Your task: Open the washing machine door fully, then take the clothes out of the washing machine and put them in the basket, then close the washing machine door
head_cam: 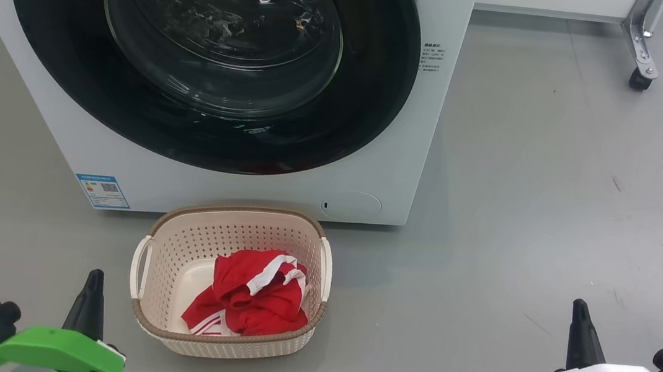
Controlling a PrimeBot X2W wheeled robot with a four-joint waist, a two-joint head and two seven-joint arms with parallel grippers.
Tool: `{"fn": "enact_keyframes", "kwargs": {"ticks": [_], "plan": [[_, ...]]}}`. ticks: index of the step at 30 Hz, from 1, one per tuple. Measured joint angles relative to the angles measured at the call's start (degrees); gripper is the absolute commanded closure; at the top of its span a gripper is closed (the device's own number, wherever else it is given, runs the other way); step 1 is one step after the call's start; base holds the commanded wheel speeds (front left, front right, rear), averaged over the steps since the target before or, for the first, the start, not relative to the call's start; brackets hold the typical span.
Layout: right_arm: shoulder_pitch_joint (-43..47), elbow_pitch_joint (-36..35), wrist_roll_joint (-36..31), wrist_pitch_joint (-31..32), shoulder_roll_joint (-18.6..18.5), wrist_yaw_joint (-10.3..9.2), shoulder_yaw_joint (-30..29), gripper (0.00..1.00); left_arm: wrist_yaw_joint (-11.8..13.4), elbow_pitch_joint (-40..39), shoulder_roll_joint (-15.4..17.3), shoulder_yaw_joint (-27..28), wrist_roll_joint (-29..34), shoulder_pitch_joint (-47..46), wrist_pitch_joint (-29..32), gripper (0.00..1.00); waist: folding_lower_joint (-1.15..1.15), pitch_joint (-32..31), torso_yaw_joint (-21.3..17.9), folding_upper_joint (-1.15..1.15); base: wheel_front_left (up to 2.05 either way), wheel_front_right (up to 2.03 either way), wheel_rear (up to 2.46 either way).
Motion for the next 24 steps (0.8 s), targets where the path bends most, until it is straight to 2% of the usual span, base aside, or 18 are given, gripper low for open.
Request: {"fn": "enact_keyframes", "kwargs": {"ticks": [24], "plan": [[-2.54,2.12,20.40,4.22,-1.11,1.66,-2.78,1.00,-1.14,0.32,-0.11,3.05,-18.28,-1.20,4.71,1.00,0.00,-0.97,-0.60,0.00,0.00,0.00,0.00]]}}
